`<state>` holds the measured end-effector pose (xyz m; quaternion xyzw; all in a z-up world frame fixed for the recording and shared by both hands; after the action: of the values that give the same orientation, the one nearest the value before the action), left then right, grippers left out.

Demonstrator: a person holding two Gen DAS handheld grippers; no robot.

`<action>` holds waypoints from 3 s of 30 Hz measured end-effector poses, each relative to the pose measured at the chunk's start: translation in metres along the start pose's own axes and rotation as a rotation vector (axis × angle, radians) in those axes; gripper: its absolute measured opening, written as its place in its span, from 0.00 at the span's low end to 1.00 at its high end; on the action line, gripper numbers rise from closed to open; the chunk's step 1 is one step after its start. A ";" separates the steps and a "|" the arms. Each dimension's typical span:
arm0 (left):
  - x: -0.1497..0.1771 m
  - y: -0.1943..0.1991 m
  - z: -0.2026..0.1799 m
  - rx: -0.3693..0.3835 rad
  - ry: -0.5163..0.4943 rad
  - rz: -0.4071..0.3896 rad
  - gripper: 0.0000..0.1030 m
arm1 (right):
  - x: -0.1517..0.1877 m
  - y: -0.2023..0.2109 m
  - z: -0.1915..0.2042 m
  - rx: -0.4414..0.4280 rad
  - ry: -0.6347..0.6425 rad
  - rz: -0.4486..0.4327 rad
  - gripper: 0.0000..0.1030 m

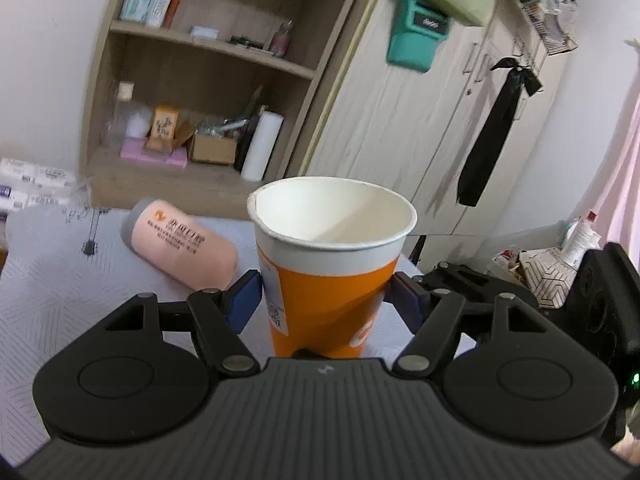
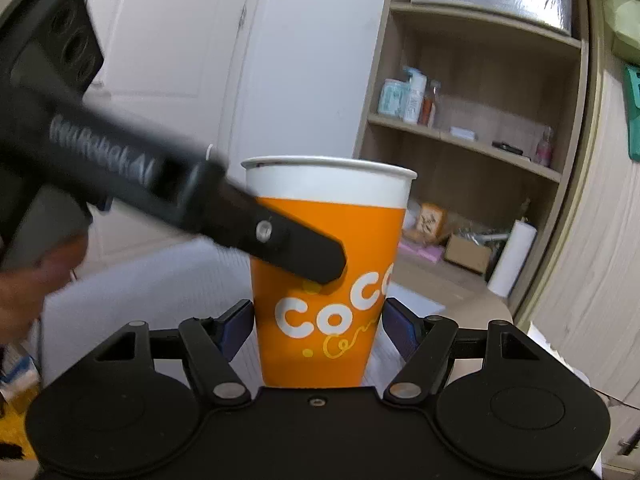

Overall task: Flip cup upright
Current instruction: 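Lower the upright orange cup onto the table with the right tool, then open the right tool and withdraw it from the orange cup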

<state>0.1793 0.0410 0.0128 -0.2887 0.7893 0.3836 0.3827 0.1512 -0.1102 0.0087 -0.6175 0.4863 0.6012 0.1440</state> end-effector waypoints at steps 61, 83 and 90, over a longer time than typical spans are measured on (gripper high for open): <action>0.037 0.016 -0.012 -0.162 -0.022 -0.018 0.73 | 0.034 0.015 -0.009 0.140 -0.187 -0.007 0.79; 0.050 0.119 -0.065 -0.356 -0.076 -0.115 0.78 | 0.012 0.133 0.020 0.302 -0.238 -0.093 0.79; 0.058 0.129 -0.067 -0.374 -0.076 -0.106 0.79 | 0.011 0.144 0.027 0.329 -0.255 -0.080 0.80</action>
<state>0.0258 0.0454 0.0426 -0.3812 0.6729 0.5137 0.3714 0.0217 -0.1641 0.0508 -0.5235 0.5308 0.5806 0.3272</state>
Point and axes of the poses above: each gripper's, at about its wrist camera, not at the fingertips, and y roughly against the way its jaws point, z to its left, x to its underside, the point moved 2 cm from there along -y, roughly the way its jaws point, and after that the axes turned 4 degrees about y, right-handed, at the moved point
